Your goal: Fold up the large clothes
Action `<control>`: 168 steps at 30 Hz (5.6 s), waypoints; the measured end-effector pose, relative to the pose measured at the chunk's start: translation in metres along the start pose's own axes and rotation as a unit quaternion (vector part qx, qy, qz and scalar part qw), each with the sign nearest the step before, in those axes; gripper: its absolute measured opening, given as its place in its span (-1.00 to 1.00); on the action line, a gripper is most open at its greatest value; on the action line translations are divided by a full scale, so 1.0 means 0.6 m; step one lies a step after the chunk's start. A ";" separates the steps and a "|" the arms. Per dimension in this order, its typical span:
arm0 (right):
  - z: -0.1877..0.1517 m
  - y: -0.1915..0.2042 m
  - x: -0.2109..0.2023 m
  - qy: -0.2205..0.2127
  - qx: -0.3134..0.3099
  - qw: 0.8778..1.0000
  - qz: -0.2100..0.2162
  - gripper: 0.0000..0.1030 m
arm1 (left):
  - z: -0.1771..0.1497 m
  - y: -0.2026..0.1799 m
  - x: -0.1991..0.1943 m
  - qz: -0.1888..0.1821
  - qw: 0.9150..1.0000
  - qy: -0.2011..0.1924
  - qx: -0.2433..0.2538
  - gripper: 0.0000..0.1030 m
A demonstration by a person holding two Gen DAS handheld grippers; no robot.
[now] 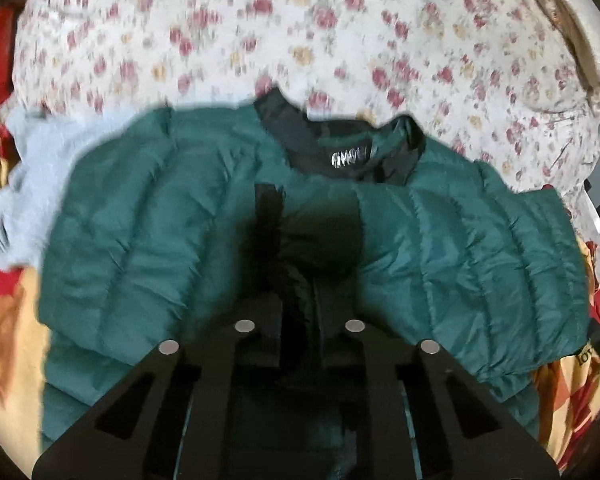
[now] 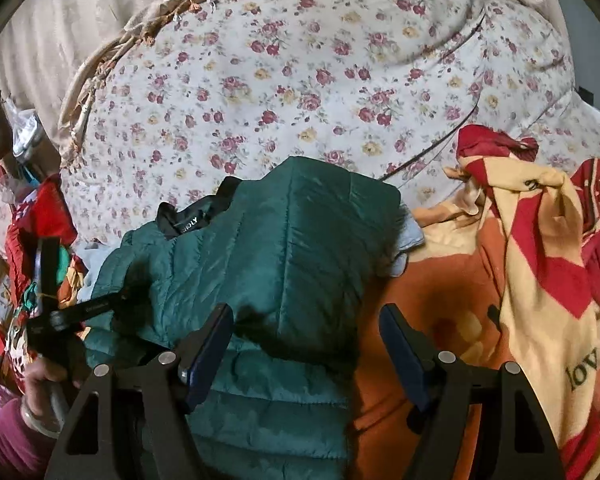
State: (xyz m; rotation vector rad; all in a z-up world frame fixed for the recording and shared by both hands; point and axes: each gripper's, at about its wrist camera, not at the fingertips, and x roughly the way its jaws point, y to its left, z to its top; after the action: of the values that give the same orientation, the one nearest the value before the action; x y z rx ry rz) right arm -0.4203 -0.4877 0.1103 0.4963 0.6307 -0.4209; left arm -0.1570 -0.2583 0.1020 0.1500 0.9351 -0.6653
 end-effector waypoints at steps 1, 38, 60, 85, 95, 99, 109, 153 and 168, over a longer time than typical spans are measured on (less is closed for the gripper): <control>0.002 0.004 0.011 0.003 -0.001 1.000 -0.004 0.42 | 0.005 0.003 -0.012 0.013 1.000 -0.015 0.007 -0.82; 0.013 0.270 0.163 0.051 -0.165 0.985 0.006 0.48 | -0.013 0.165 -0.076 0.094 0.992 -0.080 -0.013 0.58; 0.023 0.258 0.172 0.023 -0.129 0.991 -0.014 0.50 | 0.016 0.153 0.059 0.112 0.993 -0.041 0.007 0.63; 0.011 0.147 0.205 0.068 -0.087 0.990 -0.088 0.64 | 0.003 0.152 0.022 0.107 0.992 -0.059 -0.001 0.85; 0.013 0.162 0.141 0.041 -0.077 0.992 -0.091 0.66 | -0.015 0.142 -0.045 0.091 0.993 -0.075 0.008 0.85; -0.003 0.177 0.129 0.038 -0.082 0.993 -0.080 0.66 | -0.026 0.140 -0.048 0.095 0.993 -0.067 0.012 0.85; -0.023 0.209 0.174 0.079 -0.110 0.986 -0.096 0.66 | -0.043 0.141 -0.034 0.106 0.993 -0.043 0.020 0.85; -0.124 0.172 0.040 0.087 -0.088 0.989 -0.085 0.66 | -0.166 0.153 -0.150 0.111 0.992 -0.048 0.047 0.85; -0.185 0.175 -0.001 0.100 -0.085 0.989 -0.071 0.66 | -0.233 0.159 -0.180 0.108 0.992 -0.026 0.054 0.85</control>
State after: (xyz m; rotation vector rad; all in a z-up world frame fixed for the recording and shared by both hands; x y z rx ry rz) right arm -0.4173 -0.3419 0.0651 0.3346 0.8922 -0.4496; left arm -0.2424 -0.0771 0.0881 0.3242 0.8201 -0.5156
